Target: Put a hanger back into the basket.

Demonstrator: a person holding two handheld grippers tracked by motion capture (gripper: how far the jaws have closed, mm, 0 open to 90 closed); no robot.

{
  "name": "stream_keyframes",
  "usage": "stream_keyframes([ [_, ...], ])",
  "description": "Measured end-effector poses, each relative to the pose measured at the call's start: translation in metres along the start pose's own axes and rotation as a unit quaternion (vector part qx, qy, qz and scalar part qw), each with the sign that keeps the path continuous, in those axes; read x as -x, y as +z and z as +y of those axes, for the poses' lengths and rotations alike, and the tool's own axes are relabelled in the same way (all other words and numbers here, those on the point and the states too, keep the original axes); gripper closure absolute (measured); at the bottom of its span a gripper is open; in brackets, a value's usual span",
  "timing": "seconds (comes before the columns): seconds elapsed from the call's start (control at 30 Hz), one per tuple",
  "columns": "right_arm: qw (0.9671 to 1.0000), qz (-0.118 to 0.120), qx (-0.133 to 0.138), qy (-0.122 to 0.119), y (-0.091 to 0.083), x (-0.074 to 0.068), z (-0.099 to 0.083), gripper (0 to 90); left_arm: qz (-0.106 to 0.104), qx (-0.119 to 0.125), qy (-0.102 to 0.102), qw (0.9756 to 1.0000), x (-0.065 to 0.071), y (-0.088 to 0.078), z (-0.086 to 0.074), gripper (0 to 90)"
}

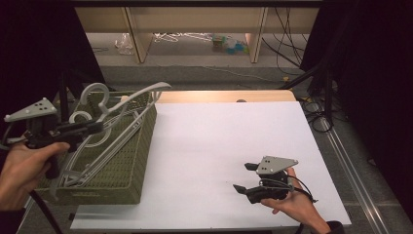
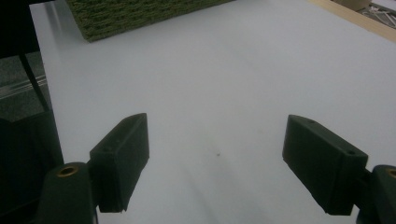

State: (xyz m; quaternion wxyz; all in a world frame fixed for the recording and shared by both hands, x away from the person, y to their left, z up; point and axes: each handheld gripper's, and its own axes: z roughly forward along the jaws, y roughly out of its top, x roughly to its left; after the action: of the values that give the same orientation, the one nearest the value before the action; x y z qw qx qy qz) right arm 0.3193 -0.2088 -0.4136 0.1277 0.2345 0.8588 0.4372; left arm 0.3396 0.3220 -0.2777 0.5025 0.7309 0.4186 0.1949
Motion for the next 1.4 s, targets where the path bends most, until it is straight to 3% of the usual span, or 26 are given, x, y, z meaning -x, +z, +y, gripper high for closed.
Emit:
stream_keyframes([
  [0.13,1.0000,-0.001,0.001,0.000,0.000,0.000,0.000,23.8,0.012,0.003,-0.006,0.9999,-0.020,-0.003,-0.002,78.8],
  [0.33,1.0000,0.000,-0.002,0.000,0.001,0.000,-0.001,23.8,0.033,-0.021,-0.004,0.9992,-0.044,0.001,-0.009,78.8],
  [0.6,1.0000,0.002,-0.005,-0.001,0.001,-0.001,-0.001,23.7,0.044,-0.049,-0.007,0.9978,-0.068,0.010,-0.022,78.7],
  [0.87,1.0000,0.002,-0.008,-0.001,0.002,-0.001,-0.001,23.7,0.061,-0.079,0.002,0.9950,-0.077,0.026,-0.029,78.7],
  [0.97,1.0000,0.003,-0.007,-0.003,0.002,-0.001,-0.002,23.8,0.064,-0.104,0.012,0.9925,-0.080,0.033,-0.030,78.7],
  [1.07,0.9999,0.006,-0.009,-0.002,0.002,-0.001,-0.002,23.8,0.057,-0.108,0.008,0.9924,-0.080,0.041,-0.033,78.7],
  [1.2,0.9999,0.003,-0.010,-0.004,0.003,-0.001,-0.002,23.8,0.057,-0.131,0.017,0.9895,-0.079,0.051,-0.033,78.6],
  [1.3,0.9999,0.006,-0.010,-0.003,0.003,-0.001,-0.002,23.8,0.057,-0.138,0.027,0.9884,-0.082,0.053,-0.032,78.6],
  [1.33,0.9999,0.005,-0.011,-0.004,0.003,-0.001,-0.002,23.8,0.060,-0.151,0.045,0.9858,-0.085,0.052,-0.031,78.6],
  [1.4,0.9999,0.005,-0.011,-0.004,0.003,-0.001,-0.002,23.8,0.067,-0.154,0.053,0.9844,-0.087,0.056,-0.033,78.6],
])
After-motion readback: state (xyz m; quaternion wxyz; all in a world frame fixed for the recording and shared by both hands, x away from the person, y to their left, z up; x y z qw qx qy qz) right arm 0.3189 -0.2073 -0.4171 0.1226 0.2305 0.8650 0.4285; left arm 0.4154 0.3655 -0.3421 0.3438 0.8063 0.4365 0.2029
